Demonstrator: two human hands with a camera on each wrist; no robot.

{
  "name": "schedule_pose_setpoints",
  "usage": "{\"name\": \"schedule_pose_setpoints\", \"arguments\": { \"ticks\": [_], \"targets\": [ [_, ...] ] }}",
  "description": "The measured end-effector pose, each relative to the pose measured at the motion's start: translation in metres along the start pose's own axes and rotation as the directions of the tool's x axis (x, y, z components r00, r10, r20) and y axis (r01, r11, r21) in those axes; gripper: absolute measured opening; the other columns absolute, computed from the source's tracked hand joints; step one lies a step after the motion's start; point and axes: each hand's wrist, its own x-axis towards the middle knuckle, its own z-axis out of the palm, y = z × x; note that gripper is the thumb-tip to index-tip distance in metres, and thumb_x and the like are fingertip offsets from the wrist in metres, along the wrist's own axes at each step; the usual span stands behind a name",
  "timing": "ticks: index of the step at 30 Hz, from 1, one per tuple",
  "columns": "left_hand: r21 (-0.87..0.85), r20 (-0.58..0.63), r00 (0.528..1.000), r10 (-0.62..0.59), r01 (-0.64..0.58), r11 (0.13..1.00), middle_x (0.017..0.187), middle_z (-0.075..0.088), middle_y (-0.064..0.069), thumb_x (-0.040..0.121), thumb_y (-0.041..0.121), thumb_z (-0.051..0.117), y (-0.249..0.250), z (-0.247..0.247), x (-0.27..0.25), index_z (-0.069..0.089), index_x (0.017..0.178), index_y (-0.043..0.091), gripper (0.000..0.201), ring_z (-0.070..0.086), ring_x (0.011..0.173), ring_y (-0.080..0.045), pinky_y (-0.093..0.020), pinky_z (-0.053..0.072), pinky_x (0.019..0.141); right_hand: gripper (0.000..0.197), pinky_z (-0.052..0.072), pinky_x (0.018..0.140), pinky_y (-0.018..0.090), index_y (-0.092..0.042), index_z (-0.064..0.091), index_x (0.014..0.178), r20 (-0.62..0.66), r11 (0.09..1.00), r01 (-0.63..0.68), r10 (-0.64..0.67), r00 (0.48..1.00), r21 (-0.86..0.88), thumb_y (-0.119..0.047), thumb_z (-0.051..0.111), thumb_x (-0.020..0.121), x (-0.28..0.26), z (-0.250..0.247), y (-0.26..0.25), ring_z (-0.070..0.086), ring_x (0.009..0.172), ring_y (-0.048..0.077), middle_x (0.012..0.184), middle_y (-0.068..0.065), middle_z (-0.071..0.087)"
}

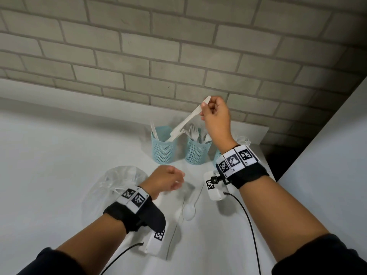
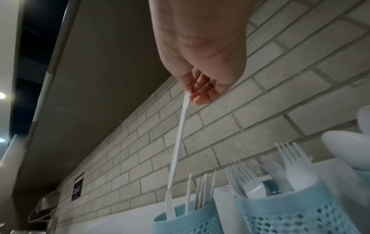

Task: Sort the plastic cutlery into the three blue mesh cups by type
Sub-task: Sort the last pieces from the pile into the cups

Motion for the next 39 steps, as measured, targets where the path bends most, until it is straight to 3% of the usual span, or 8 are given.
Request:
{"name": "schedule_pose_setpoints", "arguments": {
  "ticks": [3, 6, 13, 19, 22, 24, 25, 39],
  "targets": [
    [0.724, 0.154, 0.987, -0.053, -0.076, 0.685, 0.070, 0.059, 0.000, 0.087, 0.034, 0.059, -0.006, 0.005, -0.005, 0.061, 0.073, 0.014, 0.025, 0.059, 0.067, -0.016, -0.021, 0.047, 0.061, 0.005, 0.052, 0.072, 0.030, -0.015, 0.054, 0.092, 0.002, 0.995, 0.061, -0.061, 0.998, -0.075, -0.011, 0.052, 0.093, -0.002, 0.018, 0.002, 0.061, 0.074, 0.015, 0.076, -0.004, 0.058],
    [0.934, 0.211, 0.962, -0.174, -0.146, 0.325, 0.065, 0.052, 0.001, 0.080, 0.052, 0.060, -0.013, 0.012, -0.016, 0.049, 0.060, 0.013, 0.045, 0.052, 0.068, -0.019, -0.026, 0.044, 0.069, 0.012, 0.052, 0.073, 0.034, -0.010, 0.059, 0.097, 0.117, 0.962, 0.097, -0.070, 0.991, -0.253, -0.017, 0.050, 0.095, -0.007, 0.034, 0.014, 0.061, 0.078, 0.020, 0.082, 0.000, 0.062],
    [0.966, 0.167, 0.971, -0.171, -0.127, 0.225, 0.093, 0.062, -0.004, 0.070, 0.059, 0.069, -0.026, 0.018, -0.030, 0.059, 0.096, 0.007, 0.059, 0.062, 0.087, -0.022, -0.029, 0.048, 0.073, 0.025, 0.039, 0.085, 0.037, -0.013, 0.066, 0.096, 0.346, 0.696, 0.168, 0.123, 0.930, -0.698, -0.029, 0.047, 0.094, -0.021, 0.053, 0.042, 0.047, 0.106, 0.032, 0.099, 0.012, 0.066],
    [0.965, 0.164, 0.981, -0.103, -0.138, 0.223, 0.107, 0.063, -0.007, 0.073, 0.053, 0.071, -0.030, 0.014, -0.032, 0.055, 0.106, 0.007, 0.059, 0.061, 0.098, -0.024, -0.030, 0.048, 0.077, 0.014, 0.042, 0.079, 0.028, -0.010, 0.067, 0.096, 0.374, 0.897, 0.177, -0.014, 0.927, -0.406, -0.009, 0.059, 0.084, -0.020, 0.026, 0.024, 0.053, 0.086, 0.015, 0.094, 0.003, 0.059],
    [0.960, 0.180, 0.977, -0.115, -0.149, 0.237, 0.084, 0.065, -0.004, 0.074, 0.047, 0.071, -0.031, 0.015, -0.030, 0.056, 0.085, 0.008, 0.043, 0.063, 0.082, -0.022, -0.029, 0.049, 0.074, 0.010, 0.047, 0.067, 0.020, -0.012, 0.069, 0.093, 0.765, 0.867, 0.149, 0.323, 0.558, -0.475, -0.010, 0.062, 0.085, -0.031, 0.002, 0.012, 0.057, 0.070, 0.006, 0.078, -0.008, 0.063],
    [0.953, 0.187, 0.974, -0.129, -0.148, 0.263, 0.058, 0.056, 0.002, 0.076, 0.043, 0.070, -0.032, 0.015, -0.028, 0.051, 0.061, 0.013, 0.038, 0.057, 0.062, -0.017, -0.028, 0.051, 0.072, 0.019, 0.044, 0.064, 0.018, -0.019, 0.068, 0.103, 0.757, 0.704, 0.278, 0.596, 0.269, -0.653, -0.016, 0.065, 0.084, -0.046, -0.009, 0.020, 0.059, 0.076, 0.008, 0.081, -0.013, 0.062],
    [0.950, 0.184, 0.972, -0.143, -0.138, 0.281, 0.052, 0.054, 0.003, 0.076, 0.041, 0.069, -0.032, 0.015, -0.026, 0.050, 0.055, 0.015, 0.039, 0.055, 0.055, -0.014, -0.026, 0.051, 0.070, 0.025, 0.045, 0.067, 0.020, -0.021, 0.066, 0.108, 0.704, 0.626, 0.330, 0.672, 0.229, -0.706, -0.016, 0.067, 0.083, -0.055, -0.012, 0.028, 0.060, 0.083, 0.012, 0.085, -0.012, 0.062],
    [0.902, 0.101, 0.982, -0.163, -0.022, 0.431, 0.038, 0.051, 0.005, 0.075, 0.025, 0.064, -0.039, 0.015, -0.020, 0.052, 0.048, 0.015, 0.030, 0.048, 0.042, -0.008, -0.018, 0.045, 0.059, 0.013, 0.041, 0.072, 0.025, -0.016, 0.069, 0.084, 0.587, 0.549, 0.272, 0.553, 0.591, -0.791, -0.018, 0.075, 0.073, -0.114, -0.052, 0.081, 0.053, 0.083, 0.013, 0.078, -0.011, 0.046]
  ]
}}
